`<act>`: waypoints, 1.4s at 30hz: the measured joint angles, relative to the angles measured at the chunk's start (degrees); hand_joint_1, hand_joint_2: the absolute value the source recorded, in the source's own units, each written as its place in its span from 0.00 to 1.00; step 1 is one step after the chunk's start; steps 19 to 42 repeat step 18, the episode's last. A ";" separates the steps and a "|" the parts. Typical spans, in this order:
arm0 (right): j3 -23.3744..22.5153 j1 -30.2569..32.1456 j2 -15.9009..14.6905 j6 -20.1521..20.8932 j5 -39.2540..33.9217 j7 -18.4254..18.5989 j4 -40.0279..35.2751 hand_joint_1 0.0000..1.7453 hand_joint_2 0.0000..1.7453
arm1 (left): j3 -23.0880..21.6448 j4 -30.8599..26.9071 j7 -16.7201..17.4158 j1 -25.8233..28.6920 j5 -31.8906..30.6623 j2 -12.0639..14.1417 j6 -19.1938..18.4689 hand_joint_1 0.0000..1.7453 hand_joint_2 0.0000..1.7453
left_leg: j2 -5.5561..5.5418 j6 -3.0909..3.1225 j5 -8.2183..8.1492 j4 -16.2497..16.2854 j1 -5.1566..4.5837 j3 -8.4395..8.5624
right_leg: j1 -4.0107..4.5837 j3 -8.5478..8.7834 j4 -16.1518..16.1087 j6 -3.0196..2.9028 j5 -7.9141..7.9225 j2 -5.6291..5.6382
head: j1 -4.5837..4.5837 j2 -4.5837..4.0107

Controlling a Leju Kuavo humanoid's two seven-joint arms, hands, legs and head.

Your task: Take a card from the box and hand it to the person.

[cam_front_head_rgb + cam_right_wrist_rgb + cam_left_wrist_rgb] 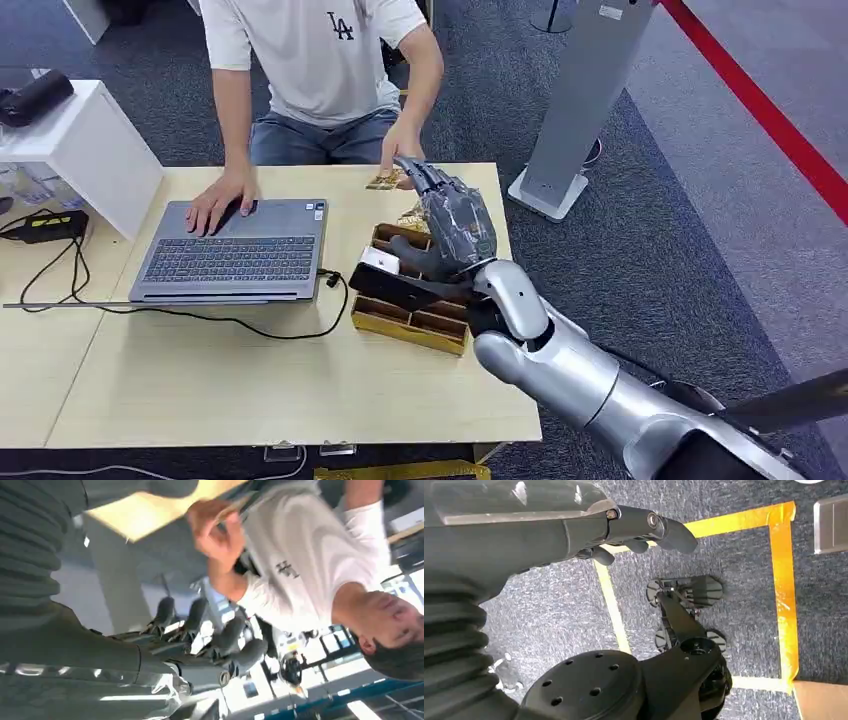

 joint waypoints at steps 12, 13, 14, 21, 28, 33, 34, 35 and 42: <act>-7.93 13.48 -1.58 7.59 -59.09 -27.86 -0.59 0.00 1.00 | 0.00 0.02 0.42 0.05 0.17 0.00 2.56 0.00 0.00 | -0.01 0.01 -0.01 0.01 0.00 0.00 | 0.00 0.01 -0.03 0.00 0.00 -0.01 | 0.07 0.00; -8.37 14.54 -1.96 8.26 -60.59 -27.88 -0.83 0.00 1.00 | 0.00 0.02 0.44 0.04 0.20 0.00 2.77 0.00 0.00 | -0.01 0.01 -0.01 0.01 0.00 0.01 | 0.00 0.00 -0.03 0.00 0.00 -0.01 | 0.02 0.00; -8.80 15.54 -2.40 8.77 -61.64 -27.94 -1.05 0.00 1.00 | 0.00 0.00 0.50 0.04 0.22 0.00 3.06 0.00 0.00 | -0.01 0.01 -0.01 0.01 0.00 0.01 | 0.00 0.00 -0.03 0.00 -0.01 -0.01 | 0.02 0.00; -10.64 20.21 -4.63 10.23 -64.68 -27.53 -2.75 0.00 1.00 | 0.02 0.02 0.87 0.05 0.52 0.02 3.91 0.00 0.00 | -0.01 0.02 -0.02 0.01 0.00 0.02 | 0.00 0.01 -0.04 0.01 -0.01 -0.01 | 0.04 0.00; -10.64 20.21 -4.63 10.23 -64.68 -27.53 -2.75 0.00 1.00 | 0.02 0.02 0.87 0.05 0.52 0.02 3.91 0.00 0.00 | -0.01 0.02 -0.02 0.01 0.00 0.02 | 0.00 0.01 -0.04 0.01 -0.01 -0.01 | 0.04 0.00; -10.64 20.21 -4.63 10.23 -64.68 -27.53 -2.75 0.00 1.00 | 0.02 0.02 0.87 0.05 0.52 0.02 3.91 0.00 0.00 | -0.01 0.02 -0.02 0.01 0.00 0.02 | 0.00 0.01 -0.04 0.01 -0.01 -0.01 | 0.04 0.00; -10.64 20.21 -4.63 10.23 -64.68 -27.53 -2.75 0.00 1.00 | 0.02 0.02 0.87 0.05 0.52 0.02 3.91 0.00 0.00 | -0.01 0.02 -0.02 0.01 0.00 0.02 | 0.00 0.01 -0.04 0.01 -0.01 -0.01 | 0.04 0.00; -10.64 20.21 -4.63 10.23 -64.68 -27.53 -2.75 0.00 1.00 | 0.02 0.02 0.87 0.05 0.52 0.02 3.91 0.00 0.00 | -0.01 0.02 -0.02 0.01 0.00 0.02 | 0.00 0.01 -0.04 0.01 -0.01 -0.01 | 0.04 0.00; -10.64 20.21 -4.63 10.23 -64.68 -27.53 -2.75 0.00 1.00 | 0.02 0.02 0.87 0.05 0.52 0.02 3.91 0.00 0.00 | -0.01 0.02 -0.02 0.01 0.00 0.02 | 0.00 0.01 -0.04 0.01 -0.01 -0.01 | 0.04 0.00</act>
